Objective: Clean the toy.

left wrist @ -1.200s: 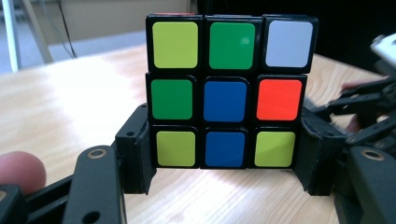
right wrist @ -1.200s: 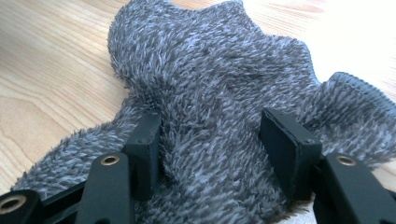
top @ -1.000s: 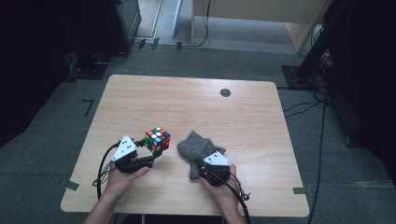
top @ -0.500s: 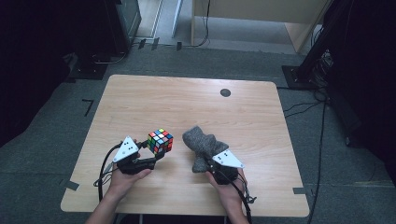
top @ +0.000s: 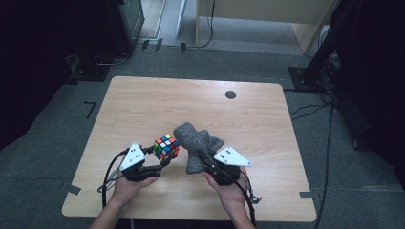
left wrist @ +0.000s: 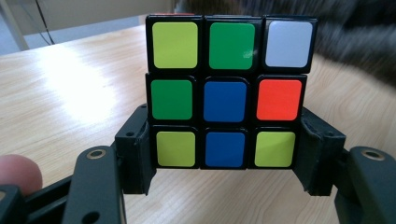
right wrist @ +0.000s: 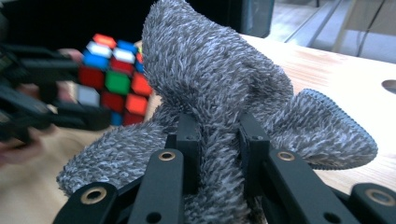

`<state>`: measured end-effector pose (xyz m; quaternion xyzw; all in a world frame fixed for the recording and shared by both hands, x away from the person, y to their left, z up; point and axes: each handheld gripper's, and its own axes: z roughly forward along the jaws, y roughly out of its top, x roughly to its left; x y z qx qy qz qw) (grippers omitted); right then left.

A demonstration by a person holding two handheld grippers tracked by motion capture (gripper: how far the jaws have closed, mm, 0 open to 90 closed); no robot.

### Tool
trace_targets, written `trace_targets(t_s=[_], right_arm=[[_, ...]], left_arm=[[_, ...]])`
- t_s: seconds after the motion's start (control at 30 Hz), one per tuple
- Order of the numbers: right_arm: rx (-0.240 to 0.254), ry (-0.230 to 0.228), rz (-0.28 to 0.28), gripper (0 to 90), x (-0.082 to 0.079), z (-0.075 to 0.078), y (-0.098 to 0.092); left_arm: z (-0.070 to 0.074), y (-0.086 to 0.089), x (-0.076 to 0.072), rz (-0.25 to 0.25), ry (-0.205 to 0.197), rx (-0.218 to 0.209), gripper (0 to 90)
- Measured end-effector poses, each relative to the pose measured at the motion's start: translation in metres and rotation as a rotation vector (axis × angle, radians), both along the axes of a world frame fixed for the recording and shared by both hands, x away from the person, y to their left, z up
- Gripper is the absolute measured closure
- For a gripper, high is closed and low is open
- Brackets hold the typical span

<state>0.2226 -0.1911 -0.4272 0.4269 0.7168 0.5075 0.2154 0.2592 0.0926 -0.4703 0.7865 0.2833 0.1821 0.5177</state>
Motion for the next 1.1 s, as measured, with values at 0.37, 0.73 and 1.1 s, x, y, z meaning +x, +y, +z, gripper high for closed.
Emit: trace_targets(t_s=[0.37, 0.73, 1.1], right_arm=[[0.024, 0.013, 0.14, 72.8, -0.014, 0.016, 0.02], [0.017, 0.077, 0.065, 72.3, -0.002, 0.006, 0.009], [0.033, 0.053, 0.098, 70.8, -0.005, 0.009, 0.015]], left_arm=[[0.004, -0.021, -0.015, -0.088, -0.05, 0.041, 34.5], [0.008, -0.019, -0.016, -0.093, -0.079, 0.052, 34.5], [0.008, -0.028, -0.024, -0.119, -0.122, 0.115, 34.5]])
